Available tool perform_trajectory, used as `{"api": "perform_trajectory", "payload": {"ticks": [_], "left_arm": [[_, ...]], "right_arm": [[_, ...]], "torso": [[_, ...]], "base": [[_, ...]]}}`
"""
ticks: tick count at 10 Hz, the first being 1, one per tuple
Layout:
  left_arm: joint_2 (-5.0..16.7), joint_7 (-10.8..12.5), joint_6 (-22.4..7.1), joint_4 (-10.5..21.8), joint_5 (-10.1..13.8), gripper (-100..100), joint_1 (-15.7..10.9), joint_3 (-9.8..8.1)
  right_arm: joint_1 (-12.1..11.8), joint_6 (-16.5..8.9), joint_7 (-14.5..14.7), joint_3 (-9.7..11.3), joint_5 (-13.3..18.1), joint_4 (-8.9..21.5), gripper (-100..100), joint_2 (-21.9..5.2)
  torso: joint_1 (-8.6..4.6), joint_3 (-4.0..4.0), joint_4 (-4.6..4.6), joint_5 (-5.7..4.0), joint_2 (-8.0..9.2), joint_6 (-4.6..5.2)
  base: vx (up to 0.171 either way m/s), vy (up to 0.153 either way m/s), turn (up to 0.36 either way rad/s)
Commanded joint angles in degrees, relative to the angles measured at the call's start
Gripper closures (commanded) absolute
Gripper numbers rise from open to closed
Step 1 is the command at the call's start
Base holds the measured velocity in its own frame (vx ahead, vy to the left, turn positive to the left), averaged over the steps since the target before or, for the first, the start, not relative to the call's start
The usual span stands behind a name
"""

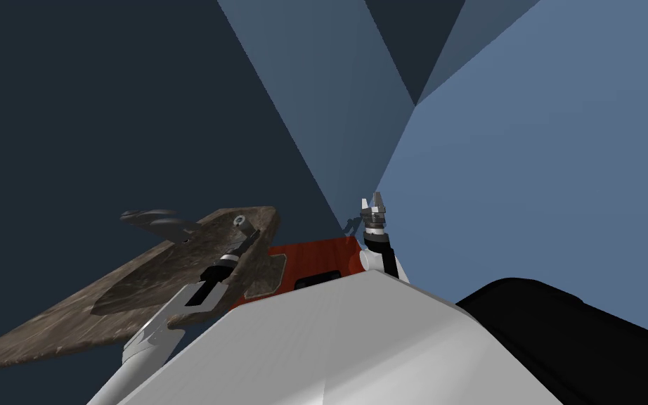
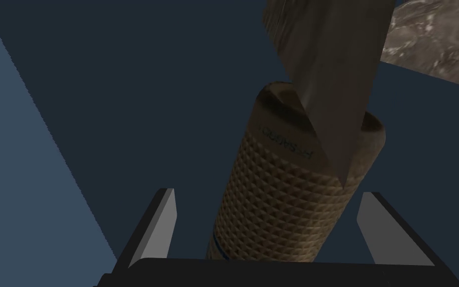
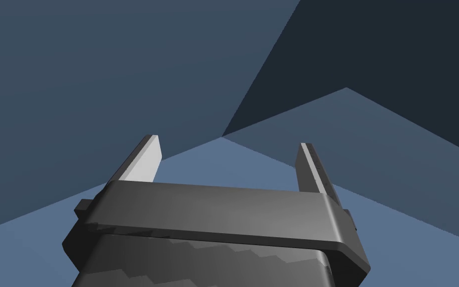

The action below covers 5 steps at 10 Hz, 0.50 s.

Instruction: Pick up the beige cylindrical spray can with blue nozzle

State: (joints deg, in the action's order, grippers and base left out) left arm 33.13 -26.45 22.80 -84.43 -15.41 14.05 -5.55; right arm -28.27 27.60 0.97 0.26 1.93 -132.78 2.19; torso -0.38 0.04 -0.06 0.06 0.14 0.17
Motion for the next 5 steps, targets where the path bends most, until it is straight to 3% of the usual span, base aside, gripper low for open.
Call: {"api": "perform_trajectory", "payload": {"ticks": [1,3,4,5], "left_arm": [[0.2,-0.2,0.4,2.9,0.3,-100,-2.9,0.29],[0.2,-0.2,0.4,5.5,0.3,-100,-3.3,0.29],[2.1,-0.9,2.0,7.5,2.4,-100,-5.9,2.32],[2.1,-0.9,2.0,9.4,2.4,-100,-7.6,2.32]], "right_arm": [[0.0,0.0,0.0,0.0,0.0,0.0,0,0.0],[0.0,0.0,0.0,0.0,0.0,0.0,0,0.0],[0.0,0.0,0.0,0.0,0.0,0.0,0,0.0],[0.0,0.0,0.0,0.0,0.0,0.0,0,0.0]], "torso": [[0.0,0.0,0.0,0.0,0.0,0.0],[0.14,-0.1,-0.04,0.03,-0.19,-0.01],[0.18,-0.14,-0.06,0.04,-0.25,-0.02],[0.1,-0.06,-0.03,0.02,-0.08,0.0]], "base": [[-0.046,-0.022,0.004],[-0.003,0.001,-0.002],[-0.068,-0.022,-0.015],[-0.085,-0.039,-0.012]]}}
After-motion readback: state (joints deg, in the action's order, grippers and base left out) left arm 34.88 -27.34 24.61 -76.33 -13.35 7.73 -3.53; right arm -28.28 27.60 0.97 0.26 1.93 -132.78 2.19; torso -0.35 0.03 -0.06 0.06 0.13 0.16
